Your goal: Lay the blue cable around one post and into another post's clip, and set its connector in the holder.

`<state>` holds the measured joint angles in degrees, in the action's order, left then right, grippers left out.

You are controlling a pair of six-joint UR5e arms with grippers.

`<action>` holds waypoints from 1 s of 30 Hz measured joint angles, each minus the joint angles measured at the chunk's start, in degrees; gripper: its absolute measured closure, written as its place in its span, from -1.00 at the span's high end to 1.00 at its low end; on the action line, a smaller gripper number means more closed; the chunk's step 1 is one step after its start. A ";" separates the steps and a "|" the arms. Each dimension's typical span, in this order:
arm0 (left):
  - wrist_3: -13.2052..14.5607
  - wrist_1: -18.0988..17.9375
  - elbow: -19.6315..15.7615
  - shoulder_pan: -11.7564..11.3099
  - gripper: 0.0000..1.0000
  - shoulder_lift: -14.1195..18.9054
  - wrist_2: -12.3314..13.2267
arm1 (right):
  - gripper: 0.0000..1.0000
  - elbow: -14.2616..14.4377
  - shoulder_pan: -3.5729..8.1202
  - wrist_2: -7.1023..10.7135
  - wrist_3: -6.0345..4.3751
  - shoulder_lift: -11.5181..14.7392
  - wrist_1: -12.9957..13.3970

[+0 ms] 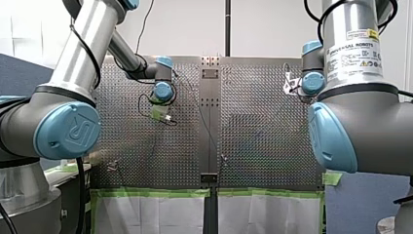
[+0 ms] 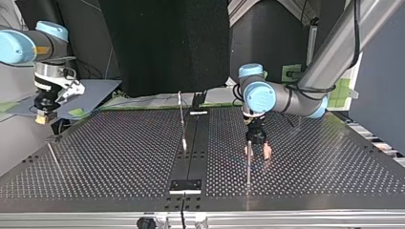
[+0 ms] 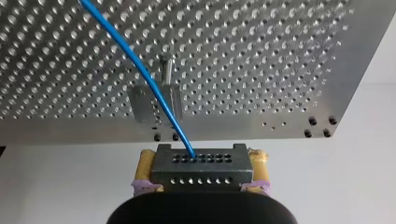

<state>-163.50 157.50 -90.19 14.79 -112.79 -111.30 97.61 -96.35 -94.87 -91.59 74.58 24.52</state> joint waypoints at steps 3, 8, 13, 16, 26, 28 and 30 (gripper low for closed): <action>0.02 0.05 0.01 0.00 1.00 0.00 0.00 | -1.00 -0.04 0.64 0.02 0.13 -0.10 0.06; 0.03 0.04 0.00 -0.02 1.00 0.00 -0.03 | -1.00 -0.01 1.28 0.31 0.86 -1.28 0.73; 0.03 -0.15 -0.02 -0.04 1.00 0.00 -0.14 | -1.00 -0.23 1.43 0.70 0.85 -2.25 1.36; 0.03 -0.24 -0.01 -0.16 1.00 0.00 -0.17 | -1.00 -1.47 1.52 1.95 0.47 -3.57 2.48; 0.56 -0.34 0.01 -0.34 1.00 0.00 -0.25 | -1.00 -7.07 2.81 7.56 0.39 -8.18 -0.63; 0.61 -0.34 0.02 -0.34 1.00 0.00 -0.27 | -1.00 -8.33 3.19 8.82 0.50 -8.39 -1.86; 0.68 -0.34 0.01 -0.39 1.00 0.00 -0.28 | -1.00 -9.37 3.44 9.86 0.65 -8.47 -2.89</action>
<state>-162.82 157.16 -90.18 14.40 -112.79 -111.58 88.24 -92.91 -85.01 -90.95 66.11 21.63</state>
